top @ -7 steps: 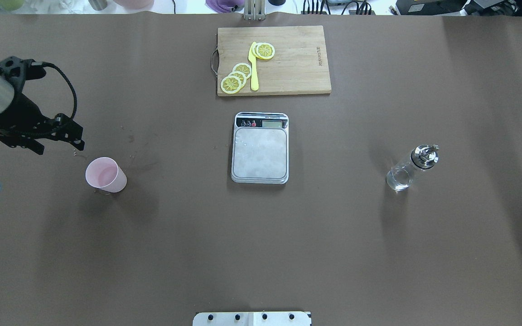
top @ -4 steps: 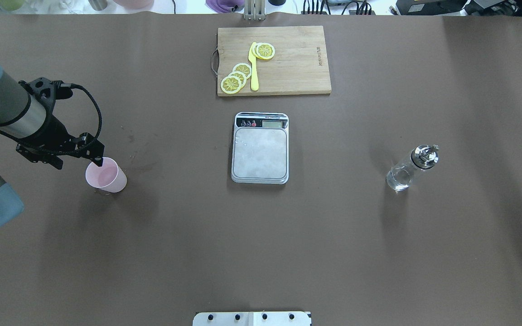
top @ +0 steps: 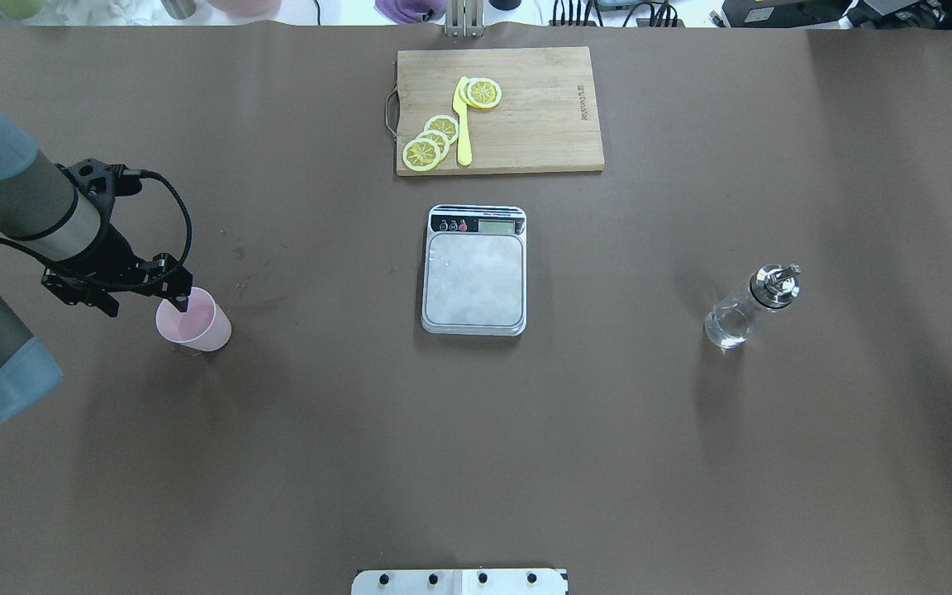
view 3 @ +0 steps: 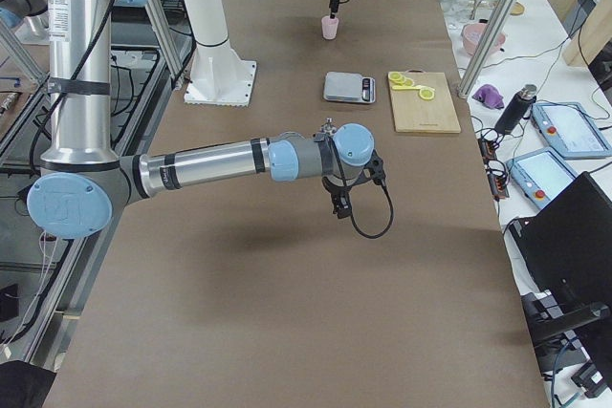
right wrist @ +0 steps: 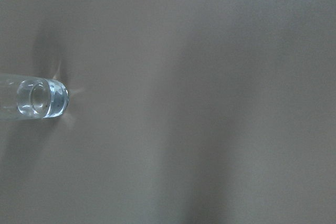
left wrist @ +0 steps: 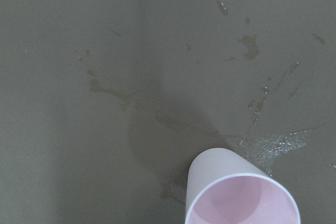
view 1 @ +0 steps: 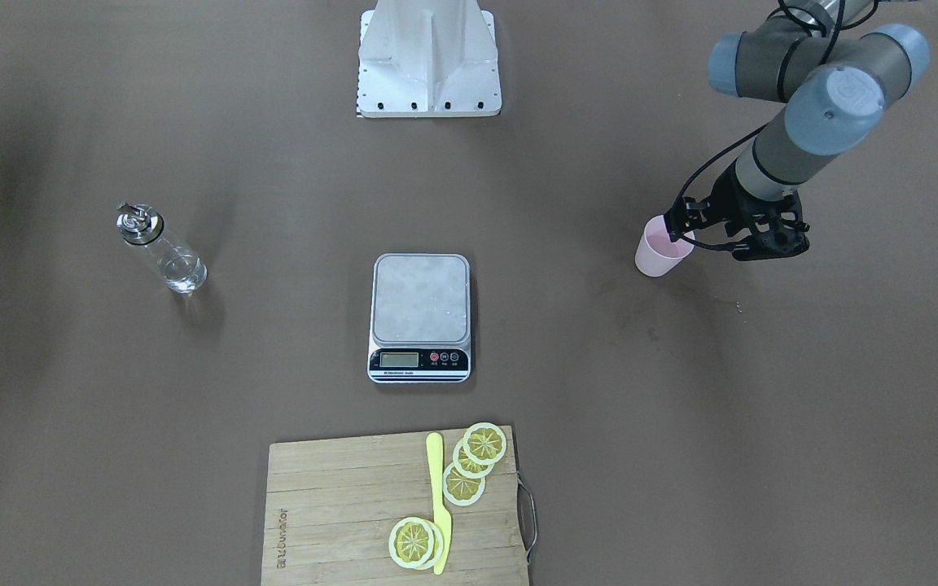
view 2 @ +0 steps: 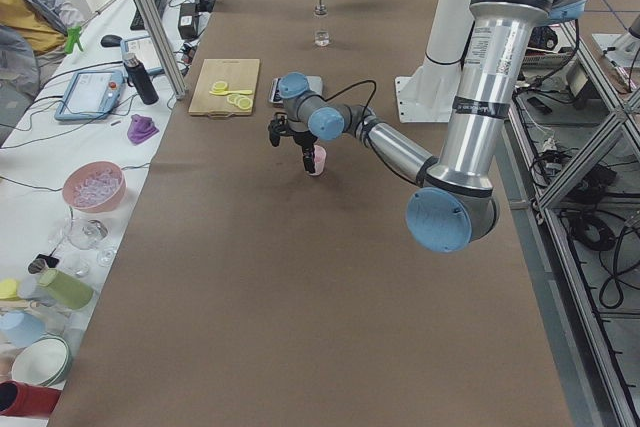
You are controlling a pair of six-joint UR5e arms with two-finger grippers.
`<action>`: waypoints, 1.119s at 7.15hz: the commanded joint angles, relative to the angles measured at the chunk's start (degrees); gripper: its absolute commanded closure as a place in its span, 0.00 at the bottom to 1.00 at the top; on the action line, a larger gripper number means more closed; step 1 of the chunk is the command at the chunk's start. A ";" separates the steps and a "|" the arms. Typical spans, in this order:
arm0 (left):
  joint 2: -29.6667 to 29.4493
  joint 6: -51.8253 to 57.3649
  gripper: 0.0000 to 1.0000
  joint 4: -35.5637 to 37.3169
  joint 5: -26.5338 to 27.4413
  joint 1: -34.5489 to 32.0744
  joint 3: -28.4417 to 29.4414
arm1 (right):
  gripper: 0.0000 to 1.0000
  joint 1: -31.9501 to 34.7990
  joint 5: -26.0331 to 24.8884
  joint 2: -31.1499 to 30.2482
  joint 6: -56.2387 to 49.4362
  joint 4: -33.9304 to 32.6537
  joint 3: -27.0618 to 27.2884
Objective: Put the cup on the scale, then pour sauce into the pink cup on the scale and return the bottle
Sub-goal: 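Reach the left gripper to the pink cup and grasp it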
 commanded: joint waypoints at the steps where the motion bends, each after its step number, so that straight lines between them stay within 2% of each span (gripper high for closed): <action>1: -0.10 -0.16 0.19 -0.59 -0.14 0.40 0.83 | 0.00 -0.63 0.00 -0.41 0.57 -0.01 1.26; 3: -0.18 -0.51 0.59 -0.59 -0.14 1.10 0.75 | 0.00 -0.89 0.00 -0.42 0.57 0.08 1.71; 4: -0.18 -0.86 0.72 -0.59 -0.06 1.80 0.83 | 0.00 -1.24 -0.26 -0.42 0.57 0.08 1.88; 5: -0.18 -0.86 0.99 -0.59 -0.06 1.81 0.83 | 0.00 -1.42 -0.52 -0.33 0.48 0.08 1.97; 7: -3.50 -1.38 1.00 0.28 -0.58 1.81 0.83 | 0.00 -2.38 -0.87 -0.24 1.96 0.08 3.98; 8: -6.13 -5.13 1.00 0.46 -0.58 1.81 1.01 | 0.00 -4.39 -1.75 -0.15 5.10 0.08 6.08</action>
